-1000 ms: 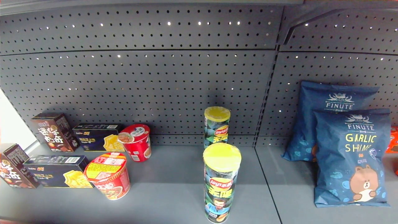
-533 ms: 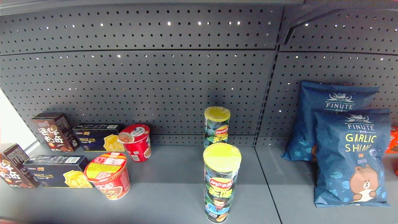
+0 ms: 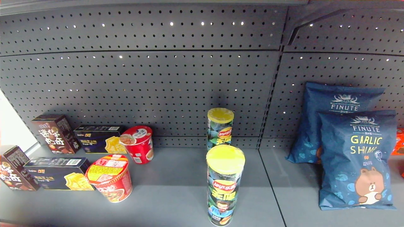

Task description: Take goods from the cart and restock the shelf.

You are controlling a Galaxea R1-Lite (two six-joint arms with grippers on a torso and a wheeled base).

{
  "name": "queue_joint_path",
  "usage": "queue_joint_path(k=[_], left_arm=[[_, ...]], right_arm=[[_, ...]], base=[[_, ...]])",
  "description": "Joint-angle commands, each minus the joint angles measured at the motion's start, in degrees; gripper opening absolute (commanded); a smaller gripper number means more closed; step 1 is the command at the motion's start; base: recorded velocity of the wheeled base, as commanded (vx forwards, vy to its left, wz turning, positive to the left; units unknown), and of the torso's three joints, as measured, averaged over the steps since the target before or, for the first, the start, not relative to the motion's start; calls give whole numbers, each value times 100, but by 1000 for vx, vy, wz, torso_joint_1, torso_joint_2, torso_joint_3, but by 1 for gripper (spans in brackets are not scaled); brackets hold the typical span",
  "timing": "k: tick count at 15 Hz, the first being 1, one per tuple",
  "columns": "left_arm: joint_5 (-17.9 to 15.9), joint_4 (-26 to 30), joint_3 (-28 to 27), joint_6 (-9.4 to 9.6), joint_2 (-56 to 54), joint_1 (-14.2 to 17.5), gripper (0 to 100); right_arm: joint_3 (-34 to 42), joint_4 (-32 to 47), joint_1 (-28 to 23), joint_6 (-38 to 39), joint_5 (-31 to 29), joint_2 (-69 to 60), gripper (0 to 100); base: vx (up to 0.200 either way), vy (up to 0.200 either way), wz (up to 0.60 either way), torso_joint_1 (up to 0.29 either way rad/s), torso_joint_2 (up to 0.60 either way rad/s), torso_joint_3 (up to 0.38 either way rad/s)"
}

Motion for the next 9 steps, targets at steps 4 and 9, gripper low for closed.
queue_joint_path(k=[4,9], left_arm=[[10,0,0,8,18,0,100],[10,0,0,8,18,0,100]], right_arm=[[0,-1,1,0,1,22,100],[0,-1,1,0,1,22,100]], base=[[0,0,0,0,0,0],[0,0,0,0,0,0]])
